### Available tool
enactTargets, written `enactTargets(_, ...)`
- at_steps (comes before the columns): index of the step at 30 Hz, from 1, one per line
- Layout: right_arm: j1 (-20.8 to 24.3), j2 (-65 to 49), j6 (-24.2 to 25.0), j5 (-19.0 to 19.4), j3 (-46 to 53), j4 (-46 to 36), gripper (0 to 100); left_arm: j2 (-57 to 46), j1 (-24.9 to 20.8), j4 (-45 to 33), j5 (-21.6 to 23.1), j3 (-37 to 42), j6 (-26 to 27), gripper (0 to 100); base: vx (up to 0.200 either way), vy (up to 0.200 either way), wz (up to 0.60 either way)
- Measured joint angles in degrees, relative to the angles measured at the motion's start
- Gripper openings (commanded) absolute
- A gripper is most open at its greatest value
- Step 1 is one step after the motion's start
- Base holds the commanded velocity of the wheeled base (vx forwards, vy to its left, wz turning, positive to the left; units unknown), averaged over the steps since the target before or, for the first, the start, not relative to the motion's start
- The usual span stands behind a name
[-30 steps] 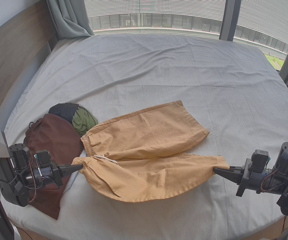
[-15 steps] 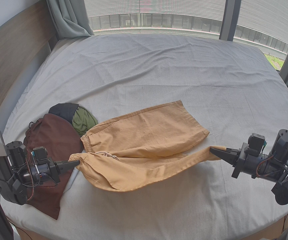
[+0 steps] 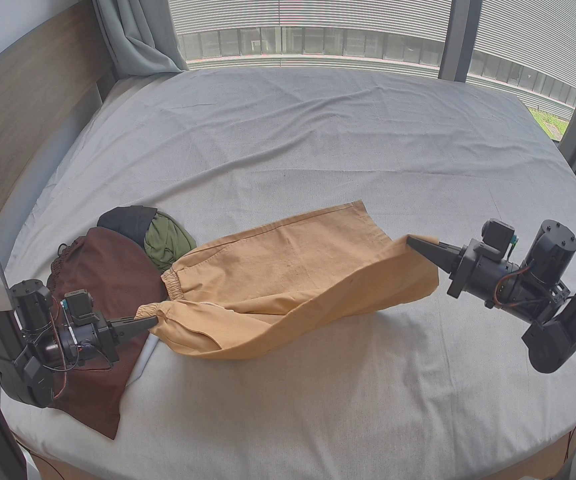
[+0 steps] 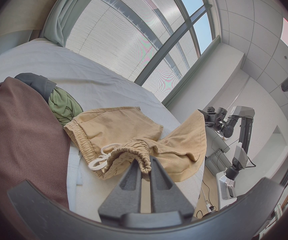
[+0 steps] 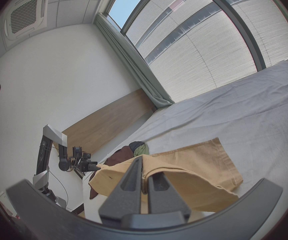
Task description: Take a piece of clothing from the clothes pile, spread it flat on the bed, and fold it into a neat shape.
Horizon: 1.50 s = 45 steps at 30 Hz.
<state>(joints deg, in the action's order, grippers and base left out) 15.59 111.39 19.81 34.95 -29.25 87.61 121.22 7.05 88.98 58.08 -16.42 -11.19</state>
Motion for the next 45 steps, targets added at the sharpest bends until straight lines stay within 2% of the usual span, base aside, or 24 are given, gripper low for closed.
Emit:
enactTargets(9, -0.6, 4.5, 3.6, 0.0, -9.3, -0.1, 0, 0.0, 1.2, 0.0, -1.3, -1.1, -3.0, 0, 0.0, 0.0, 0.0)
enactTargets(20, -2.3, 9.6, 4.0, 0.2, -17.6, -2.7, 0, 0.2, 1.2, 0.0, -4.2, -3.0, -5.6, 0, 0.0, 0.0, 0.0)
enactTargets(32, -4.4, 14.9, 4.3, 0.3, -24.8, -3.3, 0, 0.4, -2.5, 0.0, -12.0, -6.3, -10.6, 0, 0.0, 0.0, 0.0)
enactTargets(38, -5.0, 16.7, 4.3, 0.3, -27.8, -4.8, 0, 0.9, -4.4, 0.0, -17.4, -8.5, -14.2, 0, 0.0, 0.0, 0.0)
enactTargets(45, -5.4, 18.3, 4.4, 0.3, -31.1, -5.9, 0, 1.9, -5.1, 0.0, -18.7, -10.1, -14.9, 0, 0.0, 0.0, 0.0)
